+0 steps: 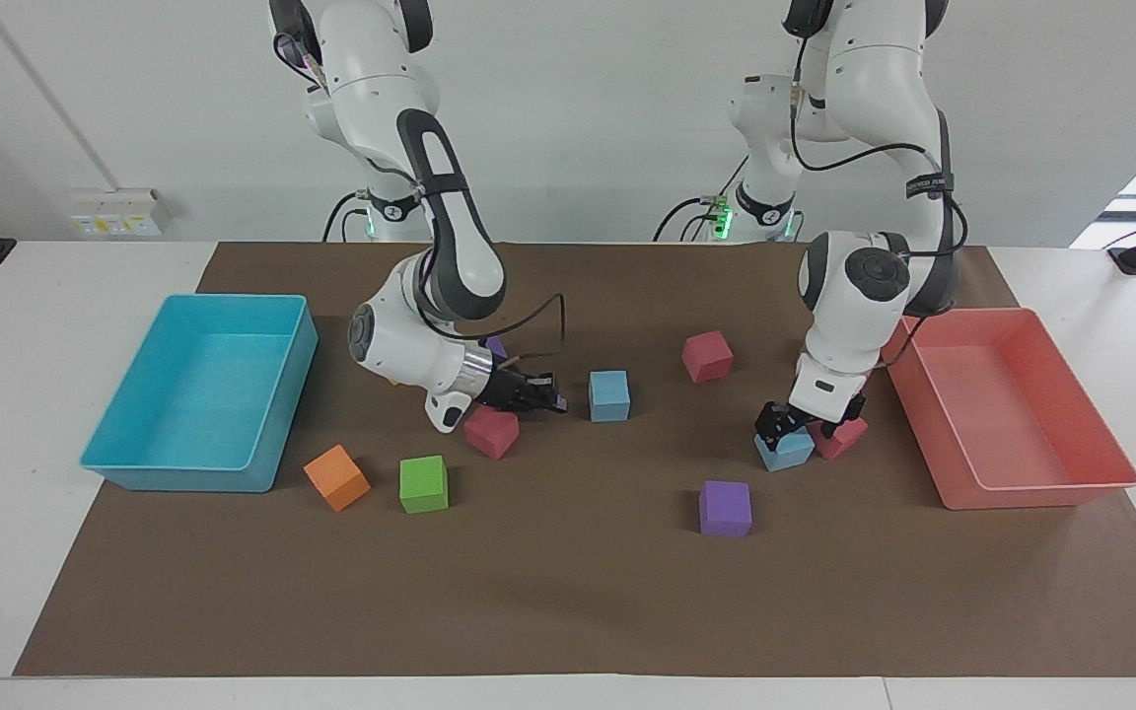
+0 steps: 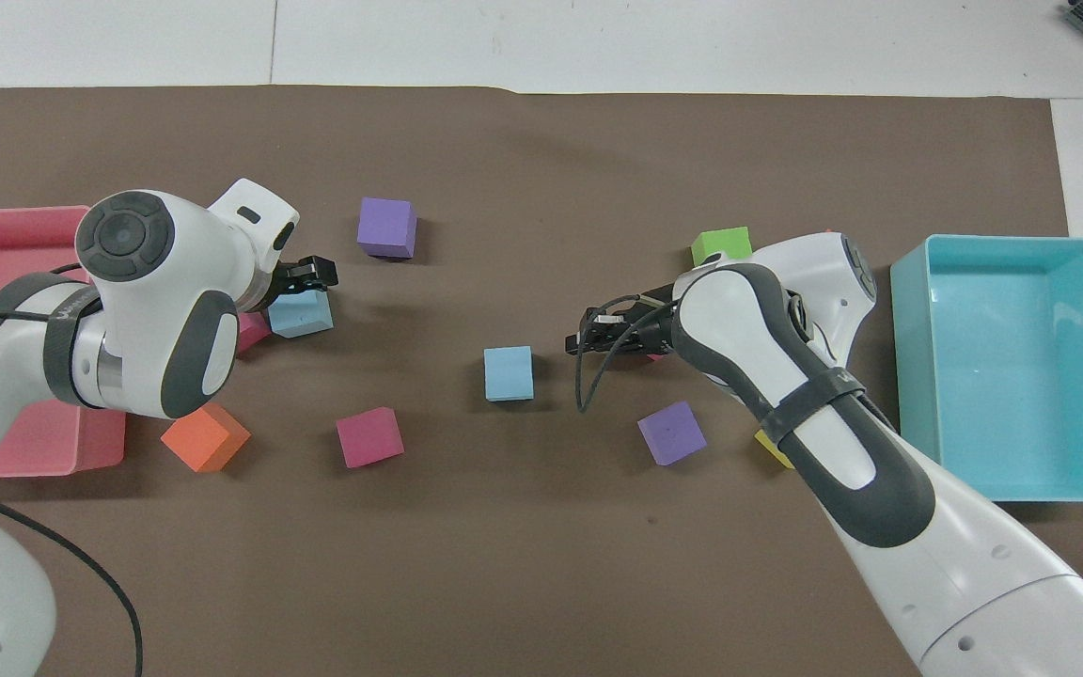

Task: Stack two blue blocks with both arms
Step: 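Lift the light-blue cube with the left gripper near the pink bin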

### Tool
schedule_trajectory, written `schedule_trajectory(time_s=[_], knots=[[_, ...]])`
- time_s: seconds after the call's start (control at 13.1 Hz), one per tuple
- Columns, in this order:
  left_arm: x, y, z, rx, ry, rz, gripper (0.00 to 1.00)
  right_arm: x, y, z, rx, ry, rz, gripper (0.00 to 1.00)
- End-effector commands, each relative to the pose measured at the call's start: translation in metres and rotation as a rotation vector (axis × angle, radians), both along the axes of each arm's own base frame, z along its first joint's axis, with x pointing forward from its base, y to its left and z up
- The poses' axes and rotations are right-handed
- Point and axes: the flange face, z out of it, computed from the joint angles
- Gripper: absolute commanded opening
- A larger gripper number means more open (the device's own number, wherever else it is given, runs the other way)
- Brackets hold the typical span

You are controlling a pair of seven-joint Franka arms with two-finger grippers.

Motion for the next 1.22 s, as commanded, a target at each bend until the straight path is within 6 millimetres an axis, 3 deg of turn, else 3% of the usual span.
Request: schedule_trajectory(time_s=[0.0,0.31,0.46,0.53,0.76,0.92,1.15], knots=[[0.001,-0.004,-0.001,0.010,-0.015,0.007,1.00,-0.003,0.003,-0.003,0.014,-0.017,-0.004,0.00],[-0.006,-0.005,-0.006,0.016,0.008,-0.002,0.99,-0.004,0.007,0.005,-0.039,0.018,-0.008,0.00],[-0.006,-0.006,-0.005,0.016,0.006,-0.012,0.85,-0.004,0.009,0.008,-0.055,0.044,-0.033,0.00],[-0.007,-0.005,-0.006,0.017,0.009,-0.012,0.74,-0.008,0.012,0.009,-0.057,0.052,-0.036,0.00],[-0.008,-0.007,-0.006,0.019,0.015,-0.018,0.25,-0.019,0.010,0.001,-0.071,0.080,-0.048,0.00],[-0.009,-0.013,-0.004,0.022,0.016,-0.040,0.02,-0.027,0.004,-0.005,-0.090,0.063,-0.057,0.00],[-0.009,-0.021,-0.001,0.024,0.009,-0.092,0.00,-0.028,0.011,-0.005,-0.085,0.060,-0.057,0.00]])
